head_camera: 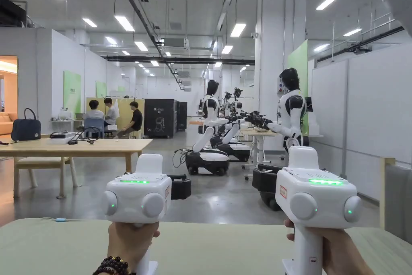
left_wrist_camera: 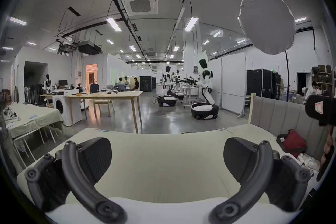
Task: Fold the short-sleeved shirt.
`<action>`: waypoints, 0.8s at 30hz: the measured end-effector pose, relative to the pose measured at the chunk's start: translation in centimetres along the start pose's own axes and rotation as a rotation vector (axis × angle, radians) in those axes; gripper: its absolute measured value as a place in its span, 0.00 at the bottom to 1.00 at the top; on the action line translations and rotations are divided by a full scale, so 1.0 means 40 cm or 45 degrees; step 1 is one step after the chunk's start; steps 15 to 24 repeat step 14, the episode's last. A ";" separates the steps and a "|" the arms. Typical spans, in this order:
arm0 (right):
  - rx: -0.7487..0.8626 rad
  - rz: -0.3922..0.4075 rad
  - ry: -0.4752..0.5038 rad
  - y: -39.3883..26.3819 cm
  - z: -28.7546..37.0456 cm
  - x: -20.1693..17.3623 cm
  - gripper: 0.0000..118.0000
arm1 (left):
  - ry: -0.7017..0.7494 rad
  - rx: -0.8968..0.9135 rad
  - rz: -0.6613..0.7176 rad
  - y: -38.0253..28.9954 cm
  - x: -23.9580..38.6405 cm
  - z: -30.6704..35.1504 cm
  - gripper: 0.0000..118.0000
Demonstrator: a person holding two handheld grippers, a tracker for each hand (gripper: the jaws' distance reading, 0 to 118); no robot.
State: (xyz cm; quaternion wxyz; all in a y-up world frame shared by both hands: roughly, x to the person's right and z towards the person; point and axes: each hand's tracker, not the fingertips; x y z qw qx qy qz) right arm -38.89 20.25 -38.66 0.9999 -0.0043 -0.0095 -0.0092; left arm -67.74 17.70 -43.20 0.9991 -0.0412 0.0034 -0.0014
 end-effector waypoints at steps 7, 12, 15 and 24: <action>0.055 0.085 0.006 -0.011 -0.004 -0.011 1.00 | 0.021 0.026 0.012 0.006 -0.012 0.011 1.00; 0.016 0.031 0.005 -0.016 0.008 -0.016 1.00 | 0.034 0.024 0.021 0.006 -0.022 0.015 1.00; -0.126 -0.044 0.116 -0.017 0.000 -0.010 1.00 | 0.039 0.027 0.021 0.007 -0.029 0.014 1.00; -0.126 -0.044 0.116 -0.017 0.000 -0.010 1.00 | 0.039 0.027 0.021 0.007 -0.029 0.014 1.00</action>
